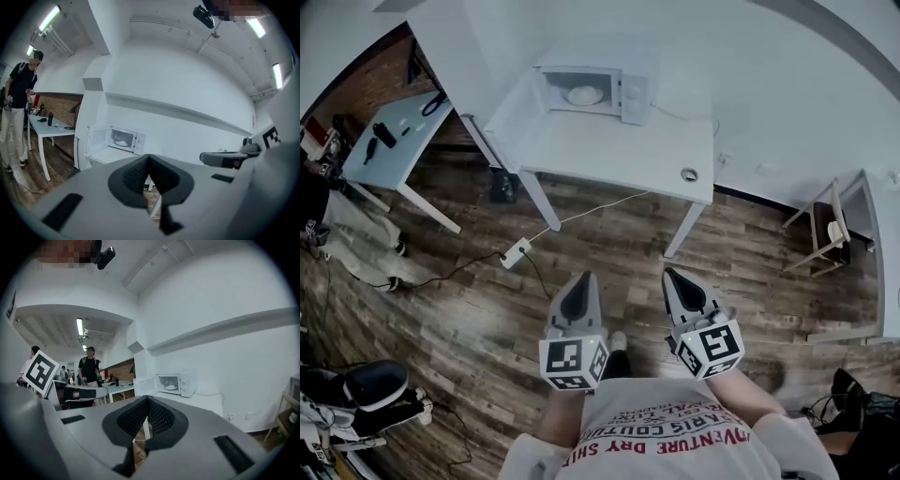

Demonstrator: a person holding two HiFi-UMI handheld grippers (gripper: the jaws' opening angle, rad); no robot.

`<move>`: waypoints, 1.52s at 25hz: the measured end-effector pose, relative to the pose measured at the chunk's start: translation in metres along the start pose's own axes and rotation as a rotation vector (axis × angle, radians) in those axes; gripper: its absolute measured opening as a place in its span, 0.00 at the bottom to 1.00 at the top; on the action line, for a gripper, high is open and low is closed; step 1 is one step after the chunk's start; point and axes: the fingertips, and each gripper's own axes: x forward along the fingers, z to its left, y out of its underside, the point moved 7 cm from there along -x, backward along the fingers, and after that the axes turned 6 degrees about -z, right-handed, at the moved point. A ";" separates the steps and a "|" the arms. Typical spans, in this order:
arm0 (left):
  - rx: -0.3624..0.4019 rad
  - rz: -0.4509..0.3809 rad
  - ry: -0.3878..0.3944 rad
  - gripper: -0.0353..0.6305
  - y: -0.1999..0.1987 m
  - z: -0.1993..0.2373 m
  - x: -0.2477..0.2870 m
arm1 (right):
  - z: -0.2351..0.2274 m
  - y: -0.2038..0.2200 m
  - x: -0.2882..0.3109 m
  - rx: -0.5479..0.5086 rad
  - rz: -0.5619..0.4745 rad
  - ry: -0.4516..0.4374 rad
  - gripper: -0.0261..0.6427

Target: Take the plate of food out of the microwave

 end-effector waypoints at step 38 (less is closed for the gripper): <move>0.049 0.044 -0.041 0.06 -0.055 0.204 0.493 | -0.223 -0.026 0.515 0.005 0.032 -0.088 0.04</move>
